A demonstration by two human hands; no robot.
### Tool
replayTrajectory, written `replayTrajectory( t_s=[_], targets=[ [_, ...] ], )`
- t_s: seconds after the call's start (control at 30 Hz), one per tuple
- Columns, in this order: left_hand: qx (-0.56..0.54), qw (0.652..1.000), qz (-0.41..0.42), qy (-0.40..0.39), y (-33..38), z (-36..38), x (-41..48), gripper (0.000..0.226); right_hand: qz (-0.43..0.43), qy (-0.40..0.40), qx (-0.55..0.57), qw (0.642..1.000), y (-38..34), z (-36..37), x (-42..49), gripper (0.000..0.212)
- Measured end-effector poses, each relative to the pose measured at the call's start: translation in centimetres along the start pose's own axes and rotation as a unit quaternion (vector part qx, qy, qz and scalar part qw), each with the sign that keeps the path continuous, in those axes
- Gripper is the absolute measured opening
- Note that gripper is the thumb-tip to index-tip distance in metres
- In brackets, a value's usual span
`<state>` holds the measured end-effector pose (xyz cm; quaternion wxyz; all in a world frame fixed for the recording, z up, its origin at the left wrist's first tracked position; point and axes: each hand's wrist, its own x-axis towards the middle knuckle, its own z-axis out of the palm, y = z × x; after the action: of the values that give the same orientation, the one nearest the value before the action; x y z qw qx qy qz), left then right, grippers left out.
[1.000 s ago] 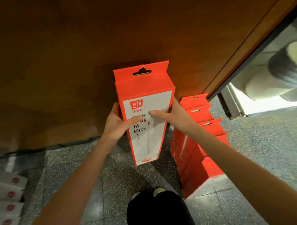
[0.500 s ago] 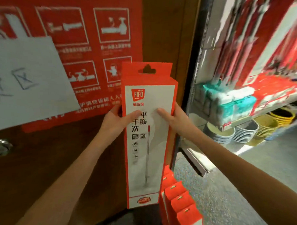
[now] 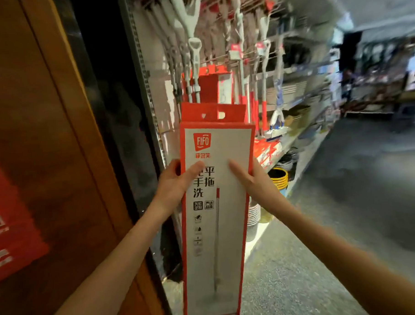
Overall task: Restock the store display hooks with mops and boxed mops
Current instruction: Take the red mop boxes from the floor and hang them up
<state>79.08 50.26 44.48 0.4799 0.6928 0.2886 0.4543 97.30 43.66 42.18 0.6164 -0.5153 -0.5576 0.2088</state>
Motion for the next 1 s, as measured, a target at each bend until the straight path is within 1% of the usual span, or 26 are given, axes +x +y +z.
replayTrajectory(
  t_s=[0.07,0.1,0.17,0.2,0.27,0.3,0.33,0.47,0.53,0.63,0.7,0.77,0.8,0.9,1.0],
  targets=[
    [-0.032,0.999,-0.002,-0.021,-0.6,5.5,2.8,0.054,0.006,0.02,-0.033,0.999,1.5,-5.6,1.4,0.067],
    [-0.058,0.998,-0.004,-0.026,-1.1,8.4,4.2,0.053,0.006,0.021,-0.047,0.999,2.3,-8.3,2.3,0.064],
    [-0.096,0.995,-0.005,-0.026,-2.0,14.1,6.9,0.049,-0.004,0.011,-0.067,0.998,3.6,-13.6,4.0,0.051],
    [-0.103,0.994,-0.001,-0.022,-2.3,15.9,8.0,0.043,-0.006,0.011,-0.068,0.998,3.8,-15.2,4.6,0.046],
    [-0.125,0.992,0.011,-0.018,-2.9,20.1,10.7,0.026,-0.009,0.012,-0.082,0.997,4.4,-19.2,6.3,0.042],
    [-0.133,0.991,0.019,-0.018,-3.4,21.8,12.1,0.021,-0.011,0.013,-0.088,0.996,4.9,-21.0,7.2,0.041],
    [-0.139,0.99,0.026,-0.021,-3.8,23.3,13.5,0.022,-0.014,0.012,-0.093,0.996,5.2,-22.4,8.1,0.041],
    [-0.154,0.987,0.021,-0.032,-4.8,27.6,19.0,0.036,-0.012,0.013,-0.092,0.996,8.3,-27.2,13.0,0.046],
    [-0.147,0.989,0.016,-0.023,-5.7,28.9,22.5,0.044,-0.016,0.008,-0.084,0.996,10.4,-28.6,16.2,0.046],
    [-0.137,0.99,0.025,-0.006,-7.8,29.7,27.3,0.042,-0.022,0.002,-0.077,0.997,13.7,-29.5,20.8,0.047],
    [-0.131,0.991,0.028,0.006,-9.3,30.1,30.8,0.049,-0.025,0.002,-0.083,0.996,16.6,-29.7,24.4,0.045],
    [-0.121,0.992,0.031,0.019,-11.3,30.3,34.6,0.05,-0.028,-0.004,-0.083,0.996,19.8,-29.7,28.6,0.042],
    [-0.118,0.992,0.03,0.028,-12.2,30.3,36.5,0.055,-0.025,-0.011,-0.08,0.996,21.1,-29.7,30.6,0.041],
    [-0.096,0.993,0.039,0.061,-14.2,29.7,42.2,0.086,-0.03,-0.037,-0.082,0.995,24.3,-29.5,37.0,0.042],
    [-0.083,0.992,0.038,0.093,-15.6,28.6,47.1,0.093,-0.036,-0.063,-0.076,0.995,26.7,-28.7,43.3,0.039]
  ],
)
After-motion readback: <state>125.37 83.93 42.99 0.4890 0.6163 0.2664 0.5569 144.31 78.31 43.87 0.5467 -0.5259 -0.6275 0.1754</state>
